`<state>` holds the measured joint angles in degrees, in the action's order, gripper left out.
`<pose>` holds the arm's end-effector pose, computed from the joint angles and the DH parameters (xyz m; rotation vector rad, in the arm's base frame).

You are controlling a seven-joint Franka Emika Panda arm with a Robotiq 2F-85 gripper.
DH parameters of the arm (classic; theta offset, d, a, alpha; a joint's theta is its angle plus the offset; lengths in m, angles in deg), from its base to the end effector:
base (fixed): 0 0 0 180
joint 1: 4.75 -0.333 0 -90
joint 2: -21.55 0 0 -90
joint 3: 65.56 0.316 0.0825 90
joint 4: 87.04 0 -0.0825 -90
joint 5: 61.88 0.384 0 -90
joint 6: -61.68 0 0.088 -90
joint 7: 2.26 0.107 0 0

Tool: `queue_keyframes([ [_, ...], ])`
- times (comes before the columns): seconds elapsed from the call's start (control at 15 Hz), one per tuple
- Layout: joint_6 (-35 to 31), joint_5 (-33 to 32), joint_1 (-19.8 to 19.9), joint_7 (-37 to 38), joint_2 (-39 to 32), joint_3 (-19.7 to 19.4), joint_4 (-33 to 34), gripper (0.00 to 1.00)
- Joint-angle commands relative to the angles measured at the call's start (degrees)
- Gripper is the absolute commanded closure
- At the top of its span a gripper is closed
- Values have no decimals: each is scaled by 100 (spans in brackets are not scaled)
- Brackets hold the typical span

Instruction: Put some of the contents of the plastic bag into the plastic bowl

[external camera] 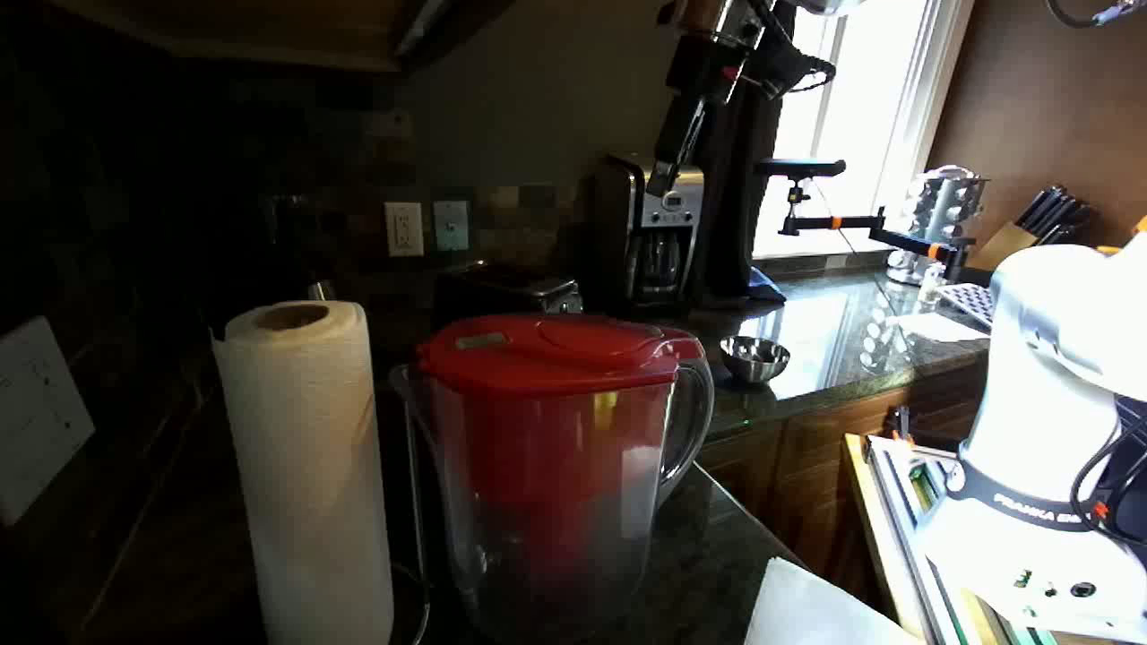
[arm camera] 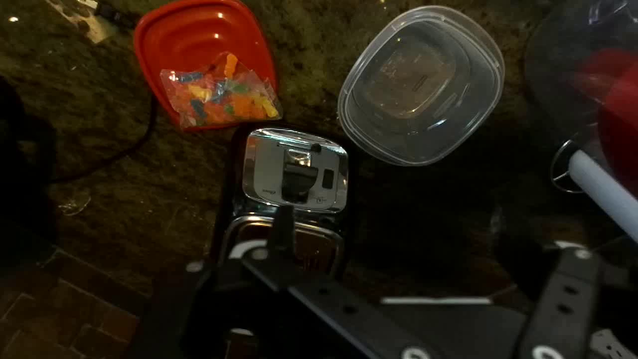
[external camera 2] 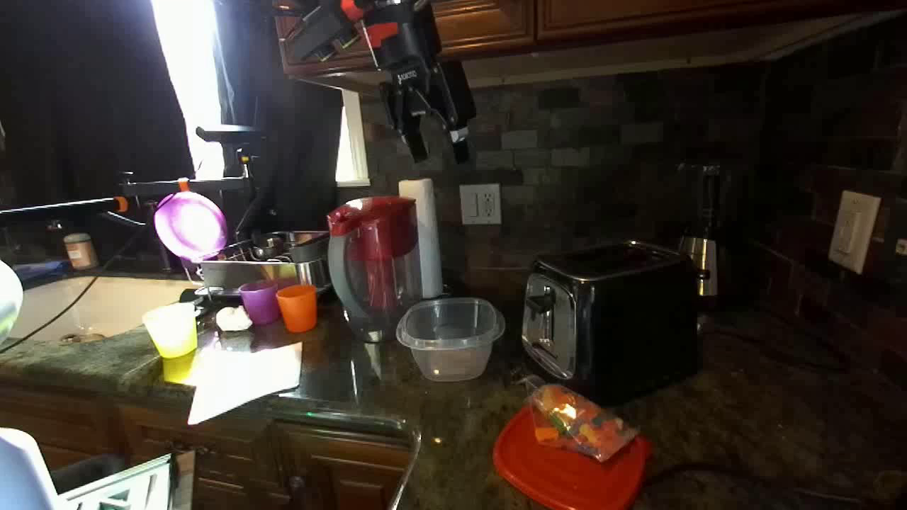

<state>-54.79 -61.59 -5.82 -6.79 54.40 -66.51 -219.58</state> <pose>0.4055 0.0000 0.5828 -3.1025 -0.1256 -0.4583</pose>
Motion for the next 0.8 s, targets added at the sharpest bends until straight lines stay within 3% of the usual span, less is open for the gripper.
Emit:
queue_keyframes([
  [0.0, 14, -1, -1, 2, -4, 1, 14, 0],
  [0.47, 14, -1, -1, 2, -4, 1, 14, 0],
  [0.73, -6, -184, 399, 879, -199, 79, -85, 0],
])
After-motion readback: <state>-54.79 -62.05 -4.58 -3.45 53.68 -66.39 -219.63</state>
